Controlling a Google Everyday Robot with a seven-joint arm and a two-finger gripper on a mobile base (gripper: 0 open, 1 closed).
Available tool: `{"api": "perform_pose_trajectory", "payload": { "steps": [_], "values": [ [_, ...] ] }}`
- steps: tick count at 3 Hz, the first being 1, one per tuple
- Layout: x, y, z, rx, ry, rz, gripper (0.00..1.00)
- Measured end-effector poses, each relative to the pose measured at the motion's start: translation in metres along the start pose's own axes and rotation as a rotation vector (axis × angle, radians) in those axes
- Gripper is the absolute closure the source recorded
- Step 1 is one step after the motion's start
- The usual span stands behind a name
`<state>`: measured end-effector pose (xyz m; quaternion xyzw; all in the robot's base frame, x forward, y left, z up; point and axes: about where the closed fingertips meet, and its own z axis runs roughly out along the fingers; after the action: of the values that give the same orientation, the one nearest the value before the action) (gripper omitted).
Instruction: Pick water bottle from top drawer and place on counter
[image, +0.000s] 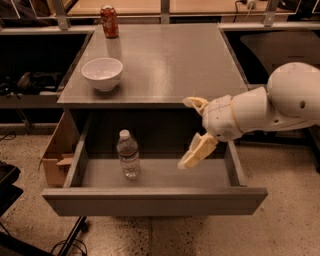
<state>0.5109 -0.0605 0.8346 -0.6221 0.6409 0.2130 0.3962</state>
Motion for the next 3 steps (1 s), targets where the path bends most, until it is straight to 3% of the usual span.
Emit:
{"api": "perform_pose_trajectory", "payload": {
  "steps": [1,3],
  "values": [
    [0.011,0.006,0.057,0.004,-0.102,0.080,0.00],
    [0.022,-0.015,0.142,0.034,-0.248,0.157,0.00]
  ]
}}
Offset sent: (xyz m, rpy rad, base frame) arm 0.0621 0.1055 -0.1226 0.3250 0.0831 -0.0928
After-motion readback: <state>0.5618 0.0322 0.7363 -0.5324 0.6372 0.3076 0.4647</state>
